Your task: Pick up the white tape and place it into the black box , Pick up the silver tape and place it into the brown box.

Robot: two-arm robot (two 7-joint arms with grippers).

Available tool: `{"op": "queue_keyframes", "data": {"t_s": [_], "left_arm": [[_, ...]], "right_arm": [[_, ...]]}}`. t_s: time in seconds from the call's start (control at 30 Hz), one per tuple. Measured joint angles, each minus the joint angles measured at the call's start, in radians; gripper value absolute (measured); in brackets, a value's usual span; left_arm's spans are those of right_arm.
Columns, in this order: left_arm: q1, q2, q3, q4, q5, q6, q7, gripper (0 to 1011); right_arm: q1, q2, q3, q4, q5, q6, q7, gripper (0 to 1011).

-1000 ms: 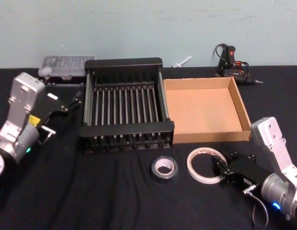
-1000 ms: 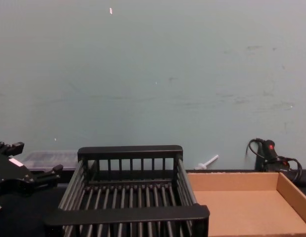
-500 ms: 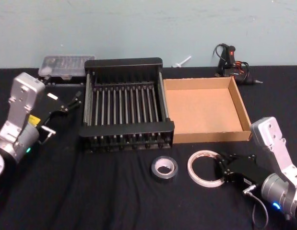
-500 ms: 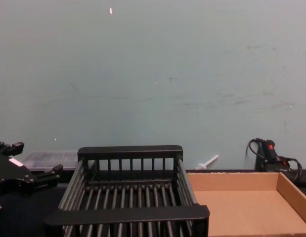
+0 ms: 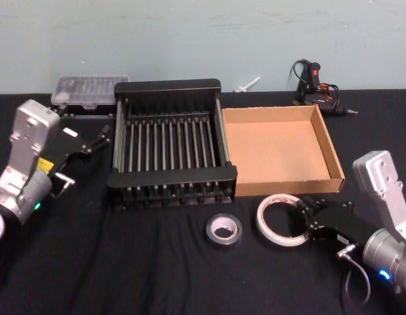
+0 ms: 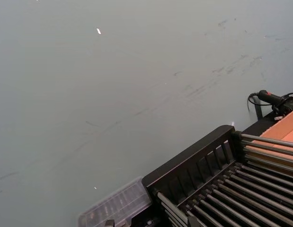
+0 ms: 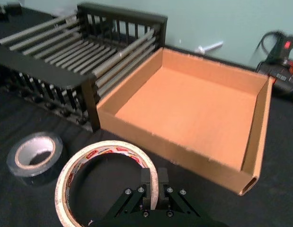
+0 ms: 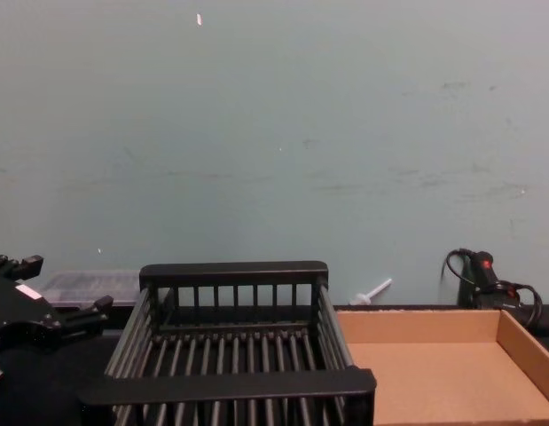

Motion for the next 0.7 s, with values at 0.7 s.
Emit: {"op": "queue_keyframes", "data": {"t_s": [0.7], "left_arm": [[0.000, 0.000, 0.000, 0.000, 0.000, 0.000, 0.000, 1001]], "right_arm": [[0.088, 0.017, 0.060, -0.027, 0.022, -0.037, -0.002, 97]]}}
